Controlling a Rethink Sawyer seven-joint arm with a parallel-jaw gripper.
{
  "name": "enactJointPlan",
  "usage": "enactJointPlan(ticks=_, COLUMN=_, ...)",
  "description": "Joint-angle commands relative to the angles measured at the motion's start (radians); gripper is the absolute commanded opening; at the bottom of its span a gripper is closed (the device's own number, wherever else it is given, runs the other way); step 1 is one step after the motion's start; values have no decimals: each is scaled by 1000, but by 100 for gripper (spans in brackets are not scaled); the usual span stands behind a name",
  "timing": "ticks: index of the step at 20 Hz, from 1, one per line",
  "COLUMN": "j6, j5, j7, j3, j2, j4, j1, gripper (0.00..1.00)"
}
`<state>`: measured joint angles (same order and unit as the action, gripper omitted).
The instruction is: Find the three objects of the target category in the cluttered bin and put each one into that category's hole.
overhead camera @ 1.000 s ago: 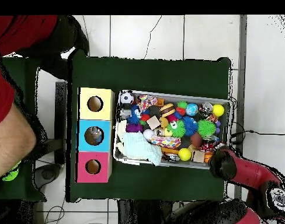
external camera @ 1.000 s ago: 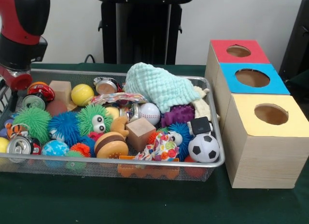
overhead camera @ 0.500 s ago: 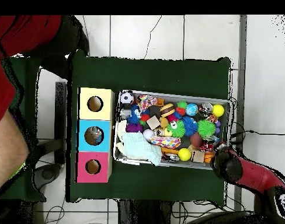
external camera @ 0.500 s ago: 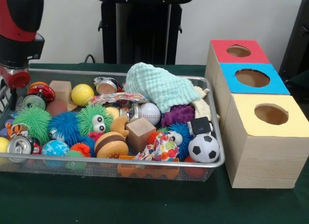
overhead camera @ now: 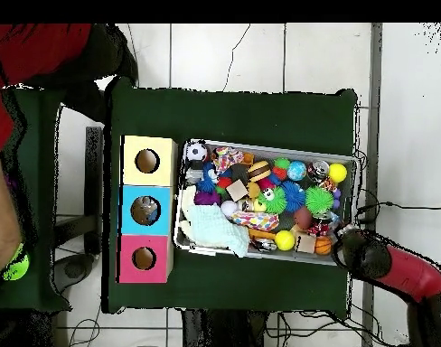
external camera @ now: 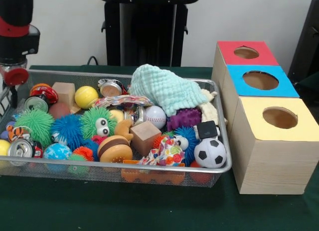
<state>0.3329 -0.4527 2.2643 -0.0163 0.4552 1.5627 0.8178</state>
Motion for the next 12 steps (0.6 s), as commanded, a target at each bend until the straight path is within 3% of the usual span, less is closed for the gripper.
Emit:
enactJointPlan(ticks=1, j6=238, j5=-11, j7=-215, j3=39, j2=122, j4=-16, j1=79, gripper=100)
enactJointPlan(ticks=12, j6=424, j5=-20, j7=-287, j3=132, j2=200, j4=-72, j1=147, gripper=100)
